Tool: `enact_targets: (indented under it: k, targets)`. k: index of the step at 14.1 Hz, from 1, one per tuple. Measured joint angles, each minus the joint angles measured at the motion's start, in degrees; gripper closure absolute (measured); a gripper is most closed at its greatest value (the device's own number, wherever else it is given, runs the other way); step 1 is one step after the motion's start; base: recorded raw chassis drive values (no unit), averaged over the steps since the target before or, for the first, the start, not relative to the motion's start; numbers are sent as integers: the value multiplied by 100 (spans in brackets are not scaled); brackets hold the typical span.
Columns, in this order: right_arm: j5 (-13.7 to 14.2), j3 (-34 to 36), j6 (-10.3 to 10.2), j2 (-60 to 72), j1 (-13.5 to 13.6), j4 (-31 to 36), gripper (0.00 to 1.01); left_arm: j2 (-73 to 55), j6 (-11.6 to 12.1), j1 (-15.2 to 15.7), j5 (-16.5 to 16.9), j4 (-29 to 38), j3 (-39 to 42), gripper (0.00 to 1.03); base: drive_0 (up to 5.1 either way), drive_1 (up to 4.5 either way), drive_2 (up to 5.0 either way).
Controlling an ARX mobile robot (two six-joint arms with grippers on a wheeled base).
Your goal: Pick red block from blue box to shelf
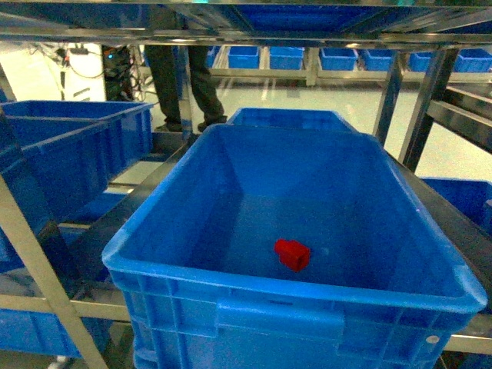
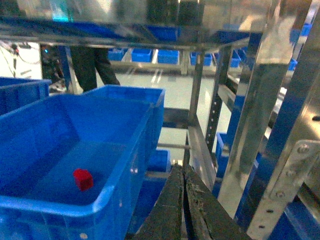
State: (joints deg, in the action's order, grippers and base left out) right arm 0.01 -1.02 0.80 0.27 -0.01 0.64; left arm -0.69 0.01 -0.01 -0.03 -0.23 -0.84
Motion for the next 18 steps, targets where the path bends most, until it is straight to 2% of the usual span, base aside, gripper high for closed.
enact_targets:
  k: [9,10,11,12,18]
  targets:
    - [0,20,0,4,0,-92,97,0,0,0,-2,2,0,5,0,0,0]
    - [0,20,0,4,0,-90,56,0,0,0,-2,2,0,5,0,0,0]
    - [0,20,-4,4,0,-92,1,0,0,0,-2,2,0,5,0,0,0]
    - [0,20,-4,4,0,-90,4,0,0,0,-2,2,0,5,0,0,0]
    - [-2,20,-4,4,0,-90,3,0,0,0,-2,0,0,5,0,0,0]
